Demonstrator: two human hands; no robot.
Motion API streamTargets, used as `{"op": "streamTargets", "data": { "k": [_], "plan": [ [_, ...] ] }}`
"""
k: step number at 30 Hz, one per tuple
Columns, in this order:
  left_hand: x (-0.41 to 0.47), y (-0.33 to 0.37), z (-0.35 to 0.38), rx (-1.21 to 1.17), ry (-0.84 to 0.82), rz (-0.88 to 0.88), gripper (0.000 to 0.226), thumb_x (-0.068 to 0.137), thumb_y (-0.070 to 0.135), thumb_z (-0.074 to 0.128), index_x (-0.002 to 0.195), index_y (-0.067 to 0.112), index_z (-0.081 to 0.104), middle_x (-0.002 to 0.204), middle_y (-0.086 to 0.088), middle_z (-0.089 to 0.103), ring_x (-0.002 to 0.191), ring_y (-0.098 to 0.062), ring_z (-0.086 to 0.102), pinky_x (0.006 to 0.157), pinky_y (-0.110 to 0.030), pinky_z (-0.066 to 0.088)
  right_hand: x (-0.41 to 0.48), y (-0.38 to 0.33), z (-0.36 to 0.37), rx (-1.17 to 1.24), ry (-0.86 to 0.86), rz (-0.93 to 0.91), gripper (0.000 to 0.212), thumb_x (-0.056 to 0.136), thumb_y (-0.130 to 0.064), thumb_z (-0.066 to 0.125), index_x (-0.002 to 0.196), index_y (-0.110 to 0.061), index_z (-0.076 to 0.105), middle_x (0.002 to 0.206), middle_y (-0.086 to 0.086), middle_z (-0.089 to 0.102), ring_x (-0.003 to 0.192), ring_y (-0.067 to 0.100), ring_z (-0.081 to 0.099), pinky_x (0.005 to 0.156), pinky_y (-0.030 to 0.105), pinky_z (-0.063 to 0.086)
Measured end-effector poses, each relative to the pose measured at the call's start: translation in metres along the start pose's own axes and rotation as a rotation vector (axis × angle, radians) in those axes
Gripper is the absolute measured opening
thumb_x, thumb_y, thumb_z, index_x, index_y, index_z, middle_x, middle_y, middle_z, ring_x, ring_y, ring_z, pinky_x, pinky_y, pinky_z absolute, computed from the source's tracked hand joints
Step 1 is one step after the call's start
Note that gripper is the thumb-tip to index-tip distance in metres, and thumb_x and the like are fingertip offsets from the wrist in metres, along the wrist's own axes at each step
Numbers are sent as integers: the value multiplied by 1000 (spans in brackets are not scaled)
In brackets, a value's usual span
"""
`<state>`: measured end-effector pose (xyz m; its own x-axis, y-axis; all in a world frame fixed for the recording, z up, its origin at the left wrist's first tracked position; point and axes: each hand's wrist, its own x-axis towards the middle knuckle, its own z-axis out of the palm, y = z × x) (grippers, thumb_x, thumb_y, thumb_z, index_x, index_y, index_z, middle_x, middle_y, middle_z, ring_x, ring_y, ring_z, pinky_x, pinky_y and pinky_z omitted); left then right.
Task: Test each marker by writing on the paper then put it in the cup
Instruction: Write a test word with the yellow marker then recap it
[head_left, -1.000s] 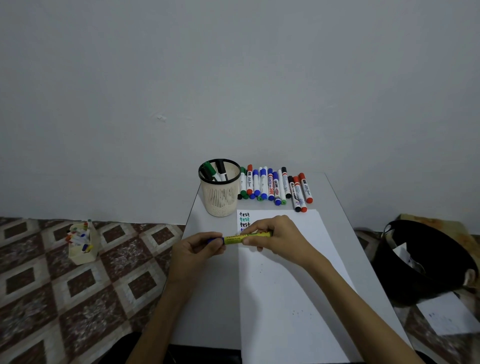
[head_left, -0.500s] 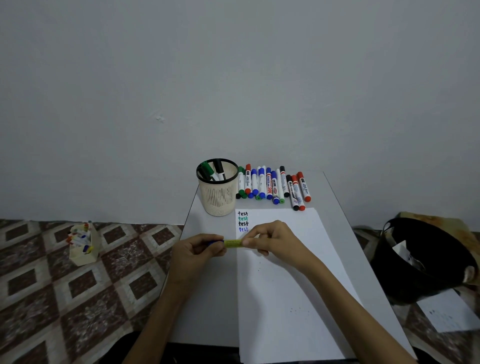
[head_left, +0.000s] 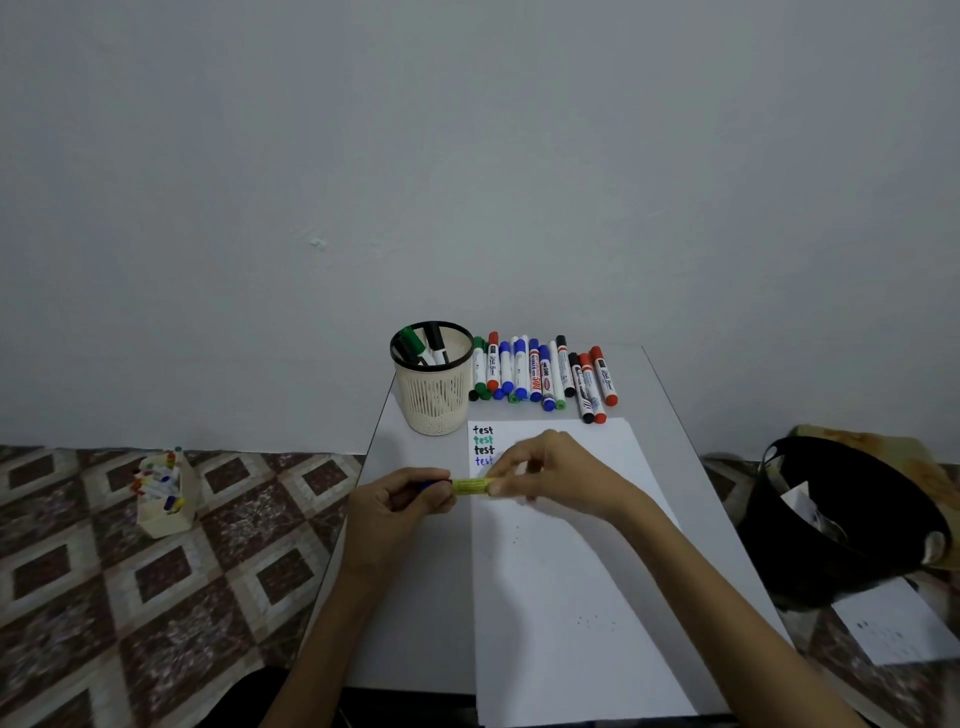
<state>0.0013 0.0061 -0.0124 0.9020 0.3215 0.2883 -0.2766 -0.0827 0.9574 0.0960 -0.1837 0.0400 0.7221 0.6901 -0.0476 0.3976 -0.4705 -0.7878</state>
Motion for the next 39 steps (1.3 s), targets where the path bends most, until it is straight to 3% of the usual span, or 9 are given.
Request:
{"op": "streamTargets", "data": {
  "k": [4,8,11,13,15,22,27,32,39],
  "plan": [
    [3,-4,0,-35,27,-3,26,75,6,68,101,10,67,90,-8,72,80,-25,70,76,-35,58,17,-23,-5,-475,-55,-98,25,80,-37,73,103,-28,73,85,-7,69,72,6,54,72,33,51],
    [6,-7,1,99,-3,-9,50,81,25,67,128,23,51,117,4,63,98,-8,65,80,-22,52,33,-49,-32,-657,61,-92,21,84,-28,70,105,-28,72,82,-12,63,76,6,55,74,30,52],
    [5,-8,2,221,-70,8,45,83,36,61,126,26,50,124,8,57,111,-1,55,87,-12,44,51,-67,-54,-189,409,-137,15,84,-20,70,100,-20,72,79,-3,69,67,18,62,66,34,53],
    [5,-13,3,439,-164,42,45,85,47,58,126,30,50,128,12,52,119,-2,48,100,-21,40,66,-78,-58,243,604,-202,12,85,-12,69,96,-8,67,79,10,70,65,24,66,61,36,58],
    [4,-18,5,597,-225,83,54,82,52,50,130,25,50,133,10,49,124,-5,42,109,-30,32,82,-84,-54,401,715,-221,17,84,-12,71,94,-1,62,80,16,69,68,27,70,63,37,60],
    [5,-23,8,792,-289,208,65,83,58,36,136,21,44,138,14,39,130,4,26,111,-17,4,122,-70,-20,240,879,-51,20,81,-34,71,86,-16,63,74,-1,69,70,15,65,69,39,56],
    [7,-27,7,821,-304,219,73,78,63,30,136,21,43,142,10,41,128,7,25,114,-22,6,122,-66,-11,402,963,-115,14,89,-25,65,97,-15,59,82,0,73,76,9,68,72,37,57],
    [9,-30,7,836,-309,231,70,80,61,31,135,22,45,141,10,42,132,1,30,113,-22,7,123,-71,-12,591,886,-268,25,93,-11,58,116,-19,57,85,5,74,83,15,69,80,31,57],
    [9,-29,7,864,-304,255,69,78,63,31,131,22,50,142,9,42,130,2,29,113,-21,6,125,-79,-11,646,928,-373,32,97,-2,48,128,-10,49,93,12,63,82,20,67,69,31,59]
  ]
}}
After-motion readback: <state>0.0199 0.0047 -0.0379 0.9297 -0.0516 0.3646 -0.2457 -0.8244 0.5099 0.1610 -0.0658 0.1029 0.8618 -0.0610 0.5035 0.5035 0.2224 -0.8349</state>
